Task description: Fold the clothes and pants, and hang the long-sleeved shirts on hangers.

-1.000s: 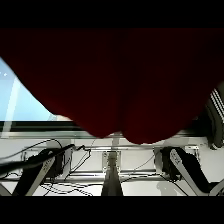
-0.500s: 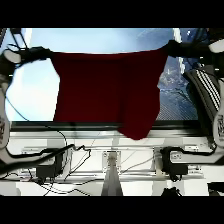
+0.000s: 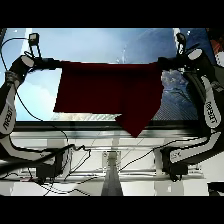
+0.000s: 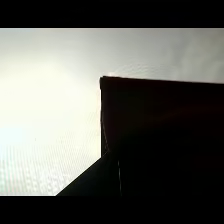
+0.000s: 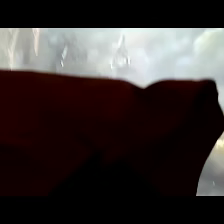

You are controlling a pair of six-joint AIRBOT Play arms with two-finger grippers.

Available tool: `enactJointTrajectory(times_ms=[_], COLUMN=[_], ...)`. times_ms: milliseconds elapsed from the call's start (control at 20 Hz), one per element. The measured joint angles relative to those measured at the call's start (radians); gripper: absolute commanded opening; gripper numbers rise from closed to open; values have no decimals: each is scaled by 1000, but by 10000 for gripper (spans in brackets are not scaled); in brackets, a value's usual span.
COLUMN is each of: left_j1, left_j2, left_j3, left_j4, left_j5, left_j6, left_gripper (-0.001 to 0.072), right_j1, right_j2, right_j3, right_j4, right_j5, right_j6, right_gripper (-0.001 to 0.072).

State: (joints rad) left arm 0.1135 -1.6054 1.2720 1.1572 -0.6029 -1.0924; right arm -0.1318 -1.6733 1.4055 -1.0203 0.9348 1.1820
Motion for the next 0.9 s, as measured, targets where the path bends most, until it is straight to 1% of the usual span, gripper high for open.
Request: enactJointTrajectory(times_ms=[100, 150, 200, 250, 300, 350, 400, 450, 500, 550, 700, 800, 900], left_j1=[1, 1, 1, 2, 1, 0, 0, 0, 2, 6, 47, 99, 162], left_j2=[-3, -5, -7, -9, -10, -11, -9, -1, 13, 35, 112, 160, 208], left_j3=[0, 0, 0, 0, 0, 0, 1, 5, 8, 10, 12, -8, -70], left_j4=[54, 77, 99, 117, 127, 133, 139, 144, 148, 152, 179, 185, 165], left_j5=[-85, -127, -164, -192, -214, -230, -243, -255, -264, -282, -328, -366, -405], left_j6=[-2, -4, -4, -6, -8, -11, -12, -16, -19, -26, -34, -53, -62], left_gripper=[16, 85, 504, 670, 696, 695, 690, 664, 576, 511, 509, 509, 509], right_j1=[0, 0, 0, 0, 0, 0, 0, -2, -5, -11, -53, -90, -117], right_j2=[-4, -5, -6, -6, -6, -6, -5, 2, 11, 27, 108, 208, 342], right_j3=[0, 0, 0, 0, 0, 1, 2, 3, 4, 3, -46, -160, -336], right_j4=[-74, -104, -132, -151, -166, -176, -183, -195, -211, -233, -292, -296, -290], right_j5=[114, 168, 217, 251, 270, 283, 291, 302, 307, 324, 375, 397, 383], right_j6=[45, 64, 79, 89, 96, 106, 113, 117, 122, 126, 137, 139, 142], right_gripper=[22, 194, 451, 590, 587, 586, 560, 487, 442, 442, 443, 444, 444])
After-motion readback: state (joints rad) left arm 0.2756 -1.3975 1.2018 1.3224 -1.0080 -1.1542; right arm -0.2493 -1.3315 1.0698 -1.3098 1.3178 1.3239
